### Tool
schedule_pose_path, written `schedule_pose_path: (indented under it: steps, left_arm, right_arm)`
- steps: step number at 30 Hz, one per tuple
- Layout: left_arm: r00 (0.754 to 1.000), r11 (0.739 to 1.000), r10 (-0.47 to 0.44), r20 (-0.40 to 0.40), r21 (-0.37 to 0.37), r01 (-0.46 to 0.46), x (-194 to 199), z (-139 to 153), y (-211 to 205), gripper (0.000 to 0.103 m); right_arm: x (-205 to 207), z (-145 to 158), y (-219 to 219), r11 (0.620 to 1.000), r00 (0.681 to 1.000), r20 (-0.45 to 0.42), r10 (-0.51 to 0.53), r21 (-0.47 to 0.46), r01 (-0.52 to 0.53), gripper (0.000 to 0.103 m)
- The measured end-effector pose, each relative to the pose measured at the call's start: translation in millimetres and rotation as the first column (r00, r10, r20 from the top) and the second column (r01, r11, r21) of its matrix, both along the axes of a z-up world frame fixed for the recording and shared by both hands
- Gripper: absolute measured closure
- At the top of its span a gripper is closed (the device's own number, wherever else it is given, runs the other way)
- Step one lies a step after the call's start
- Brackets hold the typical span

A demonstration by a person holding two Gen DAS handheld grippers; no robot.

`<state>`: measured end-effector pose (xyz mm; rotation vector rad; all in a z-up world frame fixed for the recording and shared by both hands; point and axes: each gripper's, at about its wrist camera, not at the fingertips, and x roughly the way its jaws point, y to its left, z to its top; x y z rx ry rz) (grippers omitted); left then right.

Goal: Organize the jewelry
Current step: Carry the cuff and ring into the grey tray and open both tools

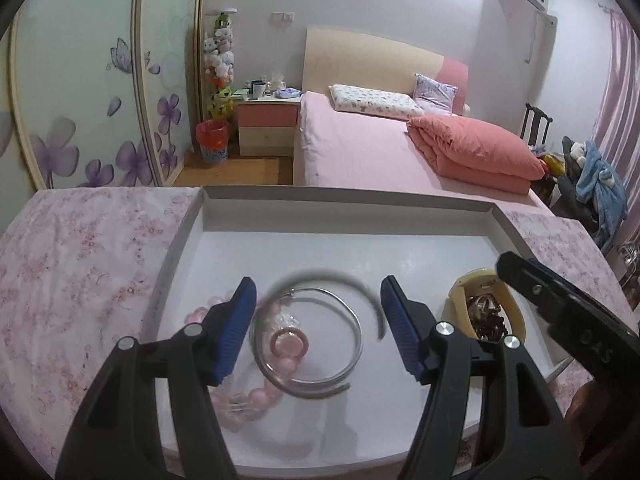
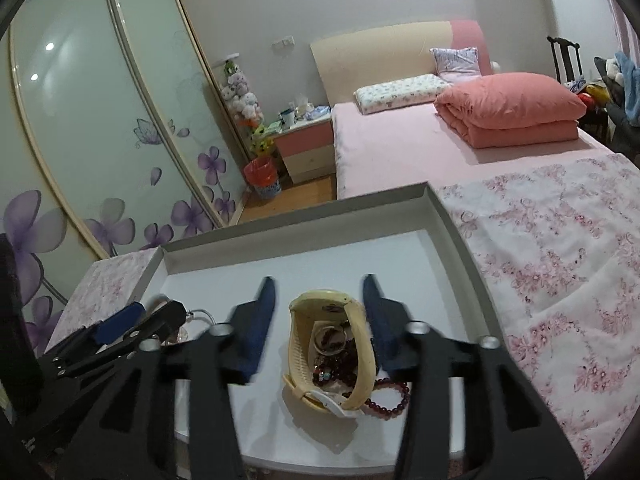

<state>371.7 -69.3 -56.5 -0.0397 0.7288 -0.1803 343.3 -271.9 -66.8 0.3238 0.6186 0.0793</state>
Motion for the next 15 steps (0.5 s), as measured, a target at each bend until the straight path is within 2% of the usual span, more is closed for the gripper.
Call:
schedule_pose_path:
  steps: [10,15]
  left_arm:
    - [0.998,0.999,0.03,0.05,-0.022,-0.029,-28,27,28,0.037]
    - [0.999,0.999,-0.042,0.03,-0.003,0.042,-66,25,27,0.038]
  right_arm:
    - [-27,23,-10,0.999,0.999,0.043,-0.023,-0.025,0.024,0.055]
    - [-56,31,-10,0.997,0.998,0.058,0.008,-0.071,-0.004,0.055]
